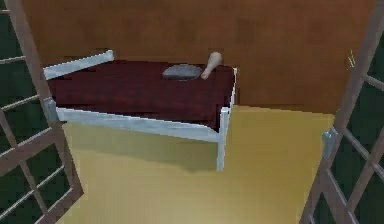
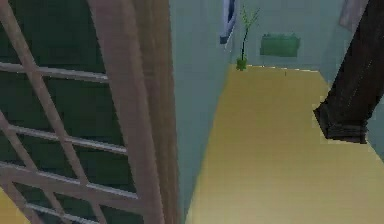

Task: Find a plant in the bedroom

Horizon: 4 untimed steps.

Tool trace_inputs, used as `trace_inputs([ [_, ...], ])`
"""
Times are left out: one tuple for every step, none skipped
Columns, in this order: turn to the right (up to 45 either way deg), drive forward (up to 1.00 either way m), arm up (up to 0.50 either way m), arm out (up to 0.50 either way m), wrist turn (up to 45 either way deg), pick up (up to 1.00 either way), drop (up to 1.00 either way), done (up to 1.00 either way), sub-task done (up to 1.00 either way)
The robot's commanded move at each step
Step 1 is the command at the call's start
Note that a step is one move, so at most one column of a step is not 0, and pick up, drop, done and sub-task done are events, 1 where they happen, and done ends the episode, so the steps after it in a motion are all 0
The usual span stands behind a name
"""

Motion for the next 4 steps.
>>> trace_inputs([
  [12.0,0.00,0.00,0.00,0.0,0.00,0.00,0.00,0.00],
  [0.0,1.00,0.00,0.00,0.0,0.00,0.00,0.00,0.00],
  [0.0,0.05,0.00,0.00,0.0,0.00,0.00,0.00,0.00],
  [21.0,0.00,0.00,0.00,0.0,0.00,0.00,0.00,0.00],
])
